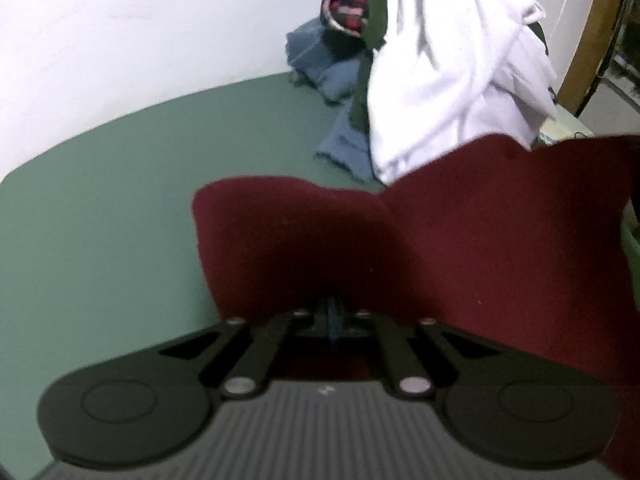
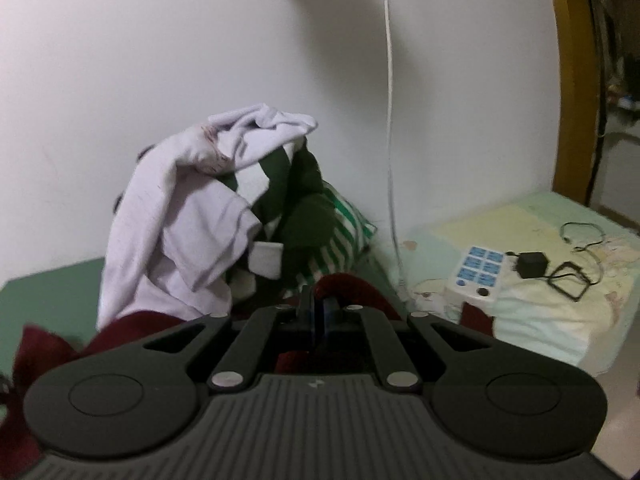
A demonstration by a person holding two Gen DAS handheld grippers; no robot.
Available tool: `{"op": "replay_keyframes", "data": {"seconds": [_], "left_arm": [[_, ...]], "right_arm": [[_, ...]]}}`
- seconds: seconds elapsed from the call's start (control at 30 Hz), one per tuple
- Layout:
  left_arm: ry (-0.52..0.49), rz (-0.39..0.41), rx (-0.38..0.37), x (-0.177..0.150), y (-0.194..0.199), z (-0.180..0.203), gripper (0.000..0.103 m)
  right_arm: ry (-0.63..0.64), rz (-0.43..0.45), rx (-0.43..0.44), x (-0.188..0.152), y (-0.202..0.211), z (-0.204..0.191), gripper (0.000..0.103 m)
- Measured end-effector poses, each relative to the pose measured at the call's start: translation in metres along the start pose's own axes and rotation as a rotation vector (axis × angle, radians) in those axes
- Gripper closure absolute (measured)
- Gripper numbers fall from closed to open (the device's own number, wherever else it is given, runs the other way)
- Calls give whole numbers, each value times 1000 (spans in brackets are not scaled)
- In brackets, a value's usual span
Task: Fold clothes
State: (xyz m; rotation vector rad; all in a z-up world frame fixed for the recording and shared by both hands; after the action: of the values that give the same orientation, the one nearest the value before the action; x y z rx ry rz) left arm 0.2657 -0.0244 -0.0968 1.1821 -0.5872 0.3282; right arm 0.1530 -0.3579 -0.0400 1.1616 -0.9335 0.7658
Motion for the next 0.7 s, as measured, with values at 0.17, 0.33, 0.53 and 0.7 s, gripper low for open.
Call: {"op": "replay_keyframes", "data": {"seconds": [0.17,0.33,0.53,0.7], "left_arm": [[-74,-54,-31,-1,-1,-2,99],[-158,-108,-48,-13,-1,-2,94],[-85,-86,-123,-8,5,-17,95],[-94,-94,-112,-9,10,-25,95]], "right_arm": [[-39,9,15,17,1,0,99],[-111,92,156,54,18,-22,99],[-132,175,571,89,76,-82,99],[-18,86,891,61,125,-151,99]]}}
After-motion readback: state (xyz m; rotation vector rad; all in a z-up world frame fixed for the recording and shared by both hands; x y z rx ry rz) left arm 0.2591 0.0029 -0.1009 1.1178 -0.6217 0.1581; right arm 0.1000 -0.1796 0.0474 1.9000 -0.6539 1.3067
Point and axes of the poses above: each gripper's, at about its wrist camera, not at the fingertips, and y roughly against the way its jaws point, z to its right, x to its top, the point moved 7 cm from there along -y, roughly the way its jaws point, and after that the axes turned 14 degrees about y, right-handed, at the moved point
